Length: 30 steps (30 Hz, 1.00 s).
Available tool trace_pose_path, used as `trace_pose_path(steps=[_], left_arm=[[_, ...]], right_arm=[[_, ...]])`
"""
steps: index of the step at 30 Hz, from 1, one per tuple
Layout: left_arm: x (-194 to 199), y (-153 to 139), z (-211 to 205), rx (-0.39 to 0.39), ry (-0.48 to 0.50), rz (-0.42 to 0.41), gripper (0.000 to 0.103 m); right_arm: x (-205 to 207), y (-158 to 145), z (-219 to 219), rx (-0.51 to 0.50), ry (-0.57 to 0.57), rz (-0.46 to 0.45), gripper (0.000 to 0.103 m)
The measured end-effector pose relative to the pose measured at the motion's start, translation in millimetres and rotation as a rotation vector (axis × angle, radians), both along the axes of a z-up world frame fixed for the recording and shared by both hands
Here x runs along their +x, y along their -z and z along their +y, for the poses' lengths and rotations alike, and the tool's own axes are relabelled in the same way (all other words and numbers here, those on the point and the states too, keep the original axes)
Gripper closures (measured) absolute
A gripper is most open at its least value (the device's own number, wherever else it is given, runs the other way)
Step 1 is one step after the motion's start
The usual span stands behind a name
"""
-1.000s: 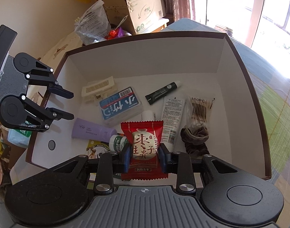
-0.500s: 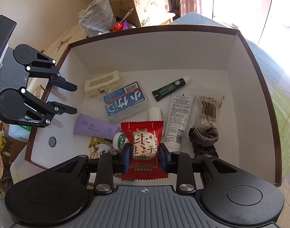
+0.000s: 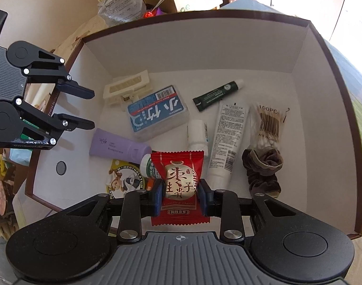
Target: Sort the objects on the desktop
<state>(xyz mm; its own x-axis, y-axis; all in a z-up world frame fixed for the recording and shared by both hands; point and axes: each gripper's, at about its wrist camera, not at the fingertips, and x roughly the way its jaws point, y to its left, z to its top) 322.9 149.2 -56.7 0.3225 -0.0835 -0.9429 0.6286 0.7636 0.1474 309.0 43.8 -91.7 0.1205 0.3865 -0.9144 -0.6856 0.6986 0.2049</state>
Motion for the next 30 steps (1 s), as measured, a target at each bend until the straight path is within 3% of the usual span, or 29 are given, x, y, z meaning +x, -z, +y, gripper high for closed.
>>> trace_pose_path(steps=[3,5,6,19,30], left_arm=[[0.8,-0.7,0.3,-0.016,-0.014,0.001,0.058],[0.9,-1.6,0.6,-0.026,-0.023,0.000,0.052],[1.1,-1.9,0.8,-0.028,-0.029,-0.001,0.049],[-5.0,-12.8,-1.4,-0.046,-0.109,-0.036,0.016],[-20.3,-24.9,-9.8,-0.071,-0.232,-0.071,0.012]], right_arm=[[0.0,1.7,2.4,-0.005,-0.008,-0.002,0.069],[0.1,2.9,4.0,-0.009,-0.013,-0.003,0.040],[0.1,3.5,4.7,-0.011,-0.016,-0.003,0.009],[-4.3,1.8,4.3,-0.103,-0.012,-0.044,0.007],[-12.0,-14.0,-13.6,-0.078,0.083,-0.104,0.007]])
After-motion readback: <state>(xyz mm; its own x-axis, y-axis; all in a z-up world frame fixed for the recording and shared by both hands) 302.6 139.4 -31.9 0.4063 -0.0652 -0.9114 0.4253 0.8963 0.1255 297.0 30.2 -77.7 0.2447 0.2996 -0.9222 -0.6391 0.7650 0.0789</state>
